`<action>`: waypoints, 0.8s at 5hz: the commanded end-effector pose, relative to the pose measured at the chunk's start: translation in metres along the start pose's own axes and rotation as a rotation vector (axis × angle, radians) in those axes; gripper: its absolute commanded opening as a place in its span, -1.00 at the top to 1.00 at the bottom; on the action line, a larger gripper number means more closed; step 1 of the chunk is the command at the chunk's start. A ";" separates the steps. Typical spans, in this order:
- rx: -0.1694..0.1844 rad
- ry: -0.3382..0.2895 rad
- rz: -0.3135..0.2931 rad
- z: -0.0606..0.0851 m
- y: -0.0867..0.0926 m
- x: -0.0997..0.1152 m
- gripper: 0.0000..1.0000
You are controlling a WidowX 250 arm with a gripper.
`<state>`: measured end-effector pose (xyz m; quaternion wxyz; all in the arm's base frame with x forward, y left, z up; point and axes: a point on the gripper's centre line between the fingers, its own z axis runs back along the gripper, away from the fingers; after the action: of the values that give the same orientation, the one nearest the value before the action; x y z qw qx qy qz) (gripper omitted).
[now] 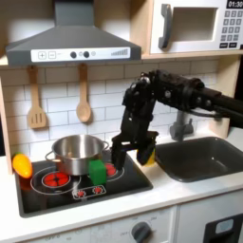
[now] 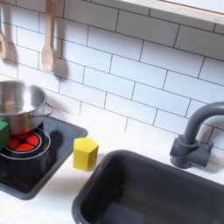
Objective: Reach green block
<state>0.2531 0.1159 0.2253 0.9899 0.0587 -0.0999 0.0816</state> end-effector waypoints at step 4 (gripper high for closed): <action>0.004 -0.011 -0.034 -0.024 0.013 0.038 -1.00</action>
<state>0.2904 0.1399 0.2103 0.9903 0.0655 -0.1015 0.0692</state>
